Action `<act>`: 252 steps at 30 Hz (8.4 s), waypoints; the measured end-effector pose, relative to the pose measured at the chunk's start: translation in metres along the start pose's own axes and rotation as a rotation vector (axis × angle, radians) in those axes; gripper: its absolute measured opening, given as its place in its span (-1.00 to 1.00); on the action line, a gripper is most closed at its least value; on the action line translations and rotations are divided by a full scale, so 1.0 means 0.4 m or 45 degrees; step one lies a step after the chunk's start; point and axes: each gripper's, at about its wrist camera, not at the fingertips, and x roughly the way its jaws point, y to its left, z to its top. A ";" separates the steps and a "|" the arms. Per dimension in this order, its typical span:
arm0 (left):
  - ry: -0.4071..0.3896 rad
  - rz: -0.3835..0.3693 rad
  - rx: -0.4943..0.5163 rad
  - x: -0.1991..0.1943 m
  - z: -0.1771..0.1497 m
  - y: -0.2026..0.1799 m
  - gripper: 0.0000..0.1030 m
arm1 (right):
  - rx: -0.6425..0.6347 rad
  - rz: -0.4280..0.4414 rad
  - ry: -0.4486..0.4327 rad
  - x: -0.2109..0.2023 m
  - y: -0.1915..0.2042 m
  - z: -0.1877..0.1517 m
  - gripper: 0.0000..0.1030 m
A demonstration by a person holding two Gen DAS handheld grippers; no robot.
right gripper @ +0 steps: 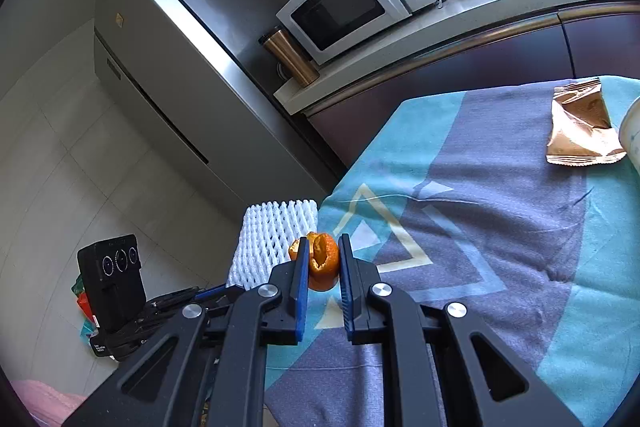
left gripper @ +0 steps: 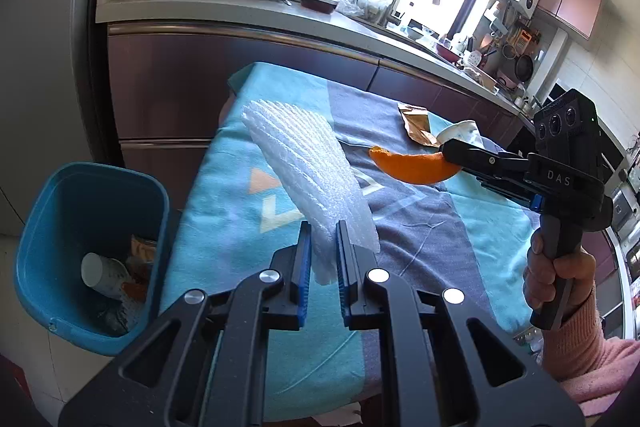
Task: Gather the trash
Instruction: 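Carry the foam net and orange peel over the teal bin, then open both tools to drop the net and peel into the teal bin, then move both open tools back over the table toward the foil bag and tissue, then grasp the gold foil bag with the left tool while the right tool grasps the crumpled tissue, then carry the gold foil bag and tissue toward the teal bin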
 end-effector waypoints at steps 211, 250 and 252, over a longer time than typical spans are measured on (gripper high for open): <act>0.016 -0.079 0.094 0.006 0.005 -0.120 -0.96 | -0.024 -0.180 -0.018 -0.119 -0.084 -0.069 -0.68; 0.046 0.009 -0.120 -0.015 -0.079 0.034 -0.97 | -0.116 -0.062 0.253 0.090 0.033 -0.154 -0.68; 0.024 0.013 -0.128 -0.030 -0.076 0.045 -0.98 | -0.121 -0.059 0.249 0.092 0.037 -0.150 -0.68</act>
